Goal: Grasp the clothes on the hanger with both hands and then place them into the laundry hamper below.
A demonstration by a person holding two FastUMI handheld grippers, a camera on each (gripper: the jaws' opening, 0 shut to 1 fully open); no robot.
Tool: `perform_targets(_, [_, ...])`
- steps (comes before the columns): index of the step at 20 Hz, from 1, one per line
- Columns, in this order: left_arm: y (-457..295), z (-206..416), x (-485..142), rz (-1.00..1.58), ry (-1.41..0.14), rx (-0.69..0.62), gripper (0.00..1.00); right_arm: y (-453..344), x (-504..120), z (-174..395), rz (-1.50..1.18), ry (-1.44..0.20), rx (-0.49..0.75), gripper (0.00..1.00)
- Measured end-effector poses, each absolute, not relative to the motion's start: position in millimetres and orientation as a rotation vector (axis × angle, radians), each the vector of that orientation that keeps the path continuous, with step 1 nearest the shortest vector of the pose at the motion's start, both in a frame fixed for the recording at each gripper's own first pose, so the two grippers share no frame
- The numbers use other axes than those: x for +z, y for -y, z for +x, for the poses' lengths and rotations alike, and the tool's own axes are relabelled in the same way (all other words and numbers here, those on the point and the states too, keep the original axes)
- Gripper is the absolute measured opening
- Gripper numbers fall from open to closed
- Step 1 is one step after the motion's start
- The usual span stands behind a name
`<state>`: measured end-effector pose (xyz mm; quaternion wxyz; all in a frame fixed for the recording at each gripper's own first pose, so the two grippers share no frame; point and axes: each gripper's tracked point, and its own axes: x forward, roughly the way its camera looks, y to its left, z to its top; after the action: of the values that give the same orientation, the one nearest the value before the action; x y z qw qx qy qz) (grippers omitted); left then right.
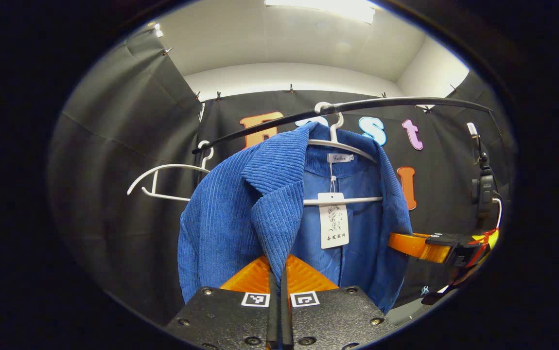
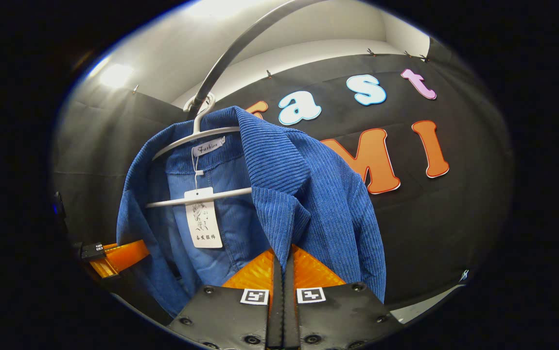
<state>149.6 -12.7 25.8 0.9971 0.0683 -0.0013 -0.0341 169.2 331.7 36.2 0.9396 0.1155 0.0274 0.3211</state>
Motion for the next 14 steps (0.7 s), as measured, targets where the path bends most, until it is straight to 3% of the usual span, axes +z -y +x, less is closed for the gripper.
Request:
perform_targets(7, [5,135,52,0.117,0.023,-0.087,0.02,-332,56,151,0.500,-0.215,0.898,0.08])
perform_targets(14, [-23,120,103,0.102,0.094,-0.060,0.02,-302,100,172,0.726,-0.251,0.973,0.08])
